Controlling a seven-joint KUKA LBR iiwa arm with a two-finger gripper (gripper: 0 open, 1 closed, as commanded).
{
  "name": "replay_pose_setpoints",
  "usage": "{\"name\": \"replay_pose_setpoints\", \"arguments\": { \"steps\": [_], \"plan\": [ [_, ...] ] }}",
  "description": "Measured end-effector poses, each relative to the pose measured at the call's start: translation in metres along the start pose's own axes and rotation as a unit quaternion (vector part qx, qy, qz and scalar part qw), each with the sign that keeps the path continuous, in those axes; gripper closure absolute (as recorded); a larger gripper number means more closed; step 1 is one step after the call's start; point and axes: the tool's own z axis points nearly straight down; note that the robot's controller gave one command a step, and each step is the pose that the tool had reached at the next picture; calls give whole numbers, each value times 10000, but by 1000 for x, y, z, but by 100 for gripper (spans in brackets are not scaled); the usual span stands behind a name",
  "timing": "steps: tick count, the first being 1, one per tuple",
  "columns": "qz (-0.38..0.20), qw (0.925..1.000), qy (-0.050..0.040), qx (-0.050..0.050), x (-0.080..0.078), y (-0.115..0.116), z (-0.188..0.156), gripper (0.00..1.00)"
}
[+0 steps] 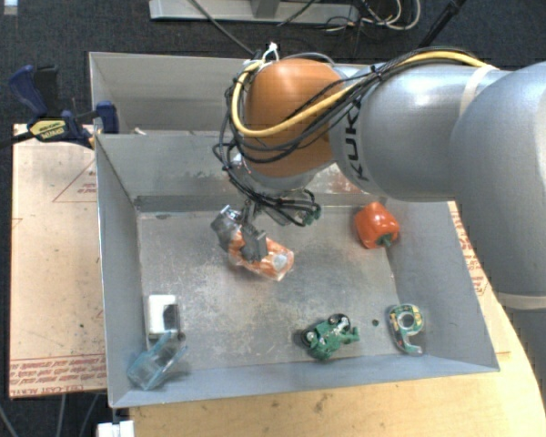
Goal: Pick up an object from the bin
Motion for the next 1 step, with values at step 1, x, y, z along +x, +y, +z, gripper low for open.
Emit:
{"name": "replay_pose_setpoints", "arguments": {
  "steps": [1],
  "plan": [
    [4,10000,-33,36,-29,26,-45,100]
  ]
}}
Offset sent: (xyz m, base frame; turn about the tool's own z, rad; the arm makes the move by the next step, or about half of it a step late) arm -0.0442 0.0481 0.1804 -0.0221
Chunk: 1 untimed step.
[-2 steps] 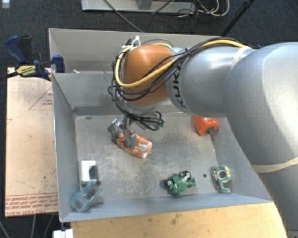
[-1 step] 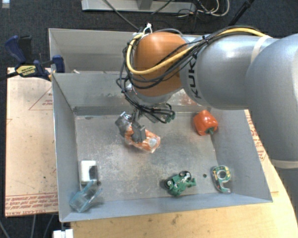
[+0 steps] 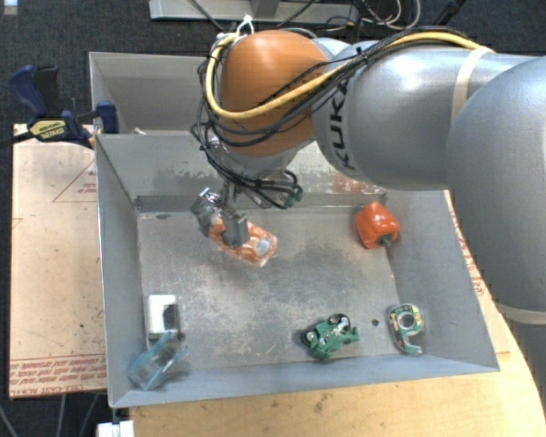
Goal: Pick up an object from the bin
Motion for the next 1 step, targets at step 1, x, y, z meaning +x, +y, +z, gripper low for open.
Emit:
{"name": "replay_pose_setpoints", "arguments": {
  "steps": [1],
  "plan": [
    [-75,10000,25,-32,8,28,-67,100]
  ]
}}
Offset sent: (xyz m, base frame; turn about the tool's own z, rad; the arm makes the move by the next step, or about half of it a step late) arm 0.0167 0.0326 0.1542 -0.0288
